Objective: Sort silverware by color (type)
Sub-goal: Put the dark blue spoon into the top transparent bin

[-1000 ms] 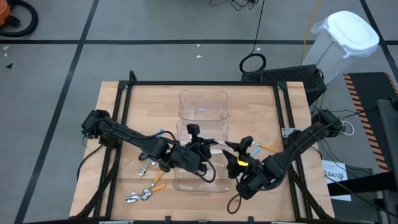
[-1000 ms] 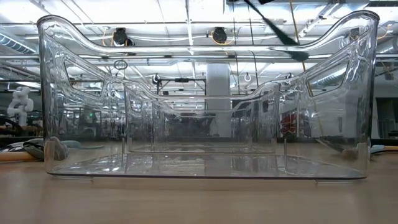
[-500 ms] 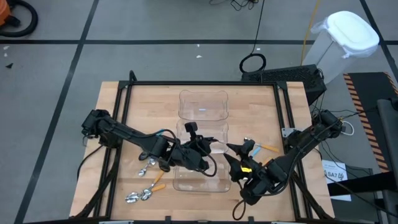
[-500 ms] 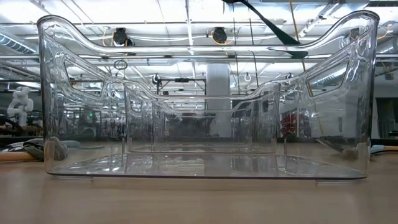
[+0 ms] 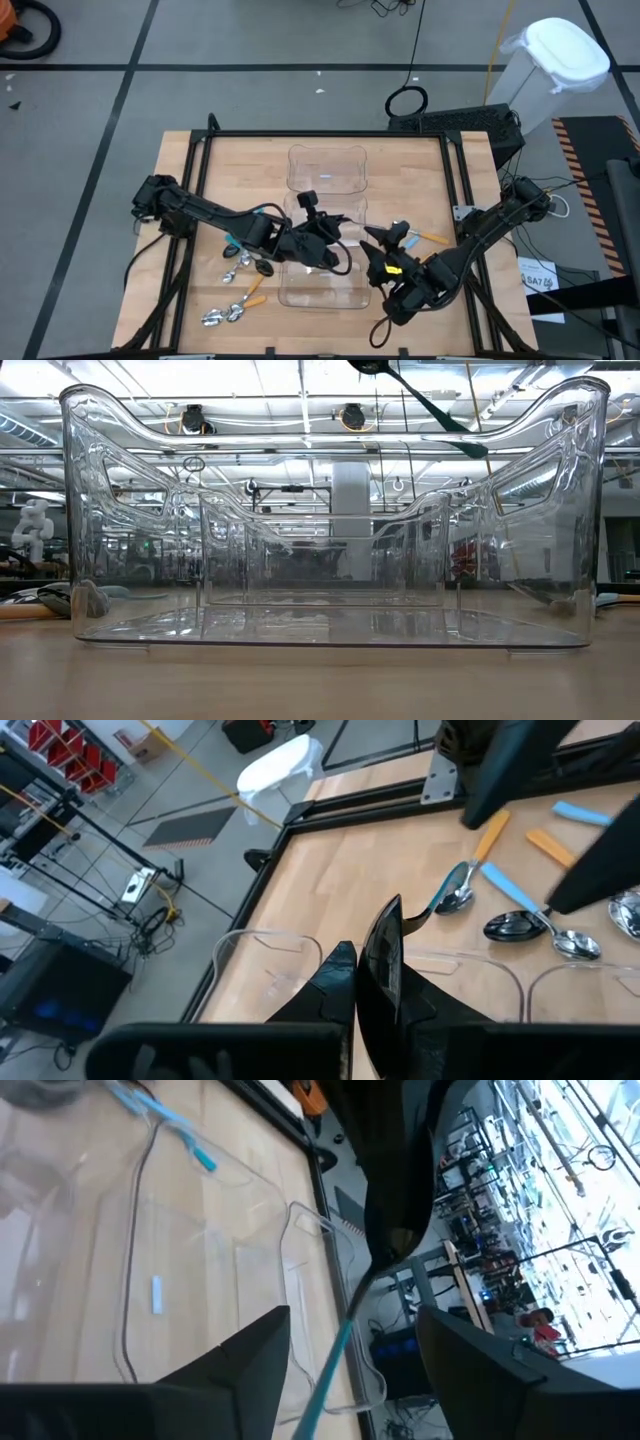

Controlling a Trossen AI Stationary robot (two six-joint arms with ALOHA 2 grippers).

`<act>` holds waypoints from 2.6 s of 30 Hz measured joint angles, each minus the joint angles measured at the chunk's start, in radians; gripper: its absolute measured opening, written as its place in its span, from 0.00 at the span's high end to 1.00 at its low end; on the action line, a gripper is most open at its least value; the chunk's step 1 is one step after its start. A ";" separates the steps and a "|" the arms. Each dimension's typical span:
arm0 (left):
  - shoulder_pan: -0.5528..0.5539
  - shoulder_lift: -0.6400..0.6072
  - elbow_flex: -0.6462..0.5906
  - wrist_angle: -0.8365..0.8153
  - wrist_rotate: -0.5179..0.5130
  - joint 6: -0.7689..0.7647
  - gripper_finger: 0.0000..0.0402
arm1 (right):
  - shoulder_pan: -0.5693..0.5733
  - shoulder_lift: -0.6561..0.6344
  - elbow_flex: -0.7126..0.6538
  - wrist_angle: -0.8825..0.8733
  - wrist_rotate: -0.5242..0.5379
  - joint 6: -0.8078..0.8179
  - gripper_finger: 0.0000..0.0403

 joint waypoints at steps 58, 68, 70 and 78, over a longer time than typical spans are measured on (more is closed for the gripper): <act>0.817 -0.390 -0.533 0.410 1.072 -0.069 0.96 | 0.071 0.001 0.000 -0.392 -0.238 0.364 0.60; 0.859 -0.391 -0.755 0.689 1.039 -0.223 0.96 | 0.070 0.001 0.000 -0.391 -0.235 0.365 0.60; 0.857 -0.391 -0.776 0.677 0.987 -0.245 0.96 | 0.070 0.001 0.000 -0.392 -0.232 0.364 0.60; 0.831 -0.391 -0.817 0.657 0.851 -0.315 0.96 | 0.059 0.001 0.000 -0.397 -0.228 0.342 0.60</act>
